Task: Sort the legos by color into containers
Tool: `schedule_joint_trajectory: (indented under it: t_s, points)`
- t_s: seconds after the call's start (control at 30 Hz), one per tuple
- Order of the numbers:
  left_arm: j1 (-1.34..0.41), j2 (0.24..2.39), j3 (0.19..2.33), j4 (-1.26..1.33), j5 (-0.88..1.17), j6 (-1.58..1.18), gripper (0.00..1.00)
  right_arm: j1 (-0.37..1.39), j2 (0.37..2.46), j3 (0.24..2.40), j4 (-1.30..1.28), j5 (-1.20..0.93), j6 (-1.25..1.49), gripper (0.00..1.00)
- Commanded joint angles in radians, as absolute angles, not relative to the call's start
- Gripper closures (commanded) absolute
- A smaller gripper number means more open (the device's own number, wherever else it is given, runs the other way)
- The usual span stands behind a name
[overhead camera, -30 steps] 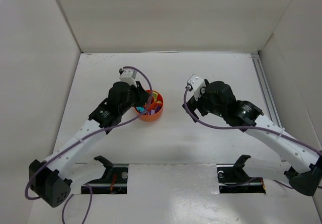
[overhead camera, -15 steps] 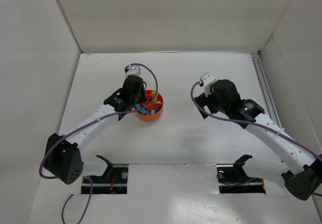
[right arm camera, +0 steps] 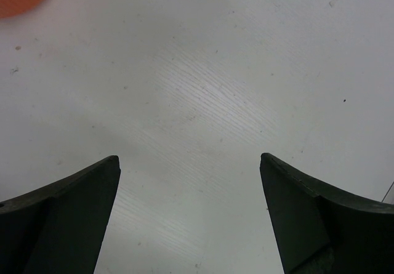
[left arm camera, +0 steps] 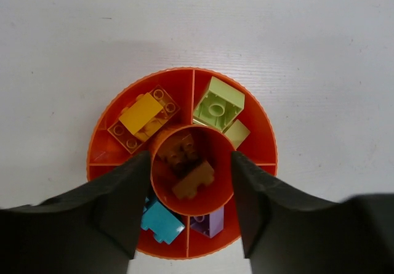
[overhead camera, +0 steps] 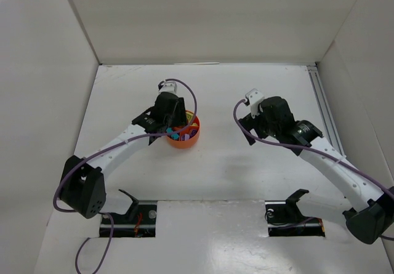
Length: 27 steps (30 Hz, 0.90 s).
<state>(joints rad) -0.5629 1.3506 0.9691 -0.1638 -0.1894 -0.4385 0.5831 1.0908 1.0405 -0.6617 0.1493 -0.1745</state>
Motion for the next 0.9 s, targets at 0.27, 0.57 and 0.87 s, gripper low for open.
schedule_joint_trajectory:
  t_s: [0.27,0.57,0.87]
  points:
    - [-0.563,1.162,1.029,-0.218,-0.162,-0.426,0.0,0.558,0.996,0.991,-0.604,0.176,-0.118,0.0]
    - [-0.563,0.815,0.936,-0.469,-0.523,-0.756,0.0,0.509,0.815,0.851,-0.543,0.291,0.075,0.0]
    - [-0.563,0.749,0.927,-0.572,-0.566,-0.838,0.0,0.509,0.721,0.782,-0.502,0.282,0.092,0.0]
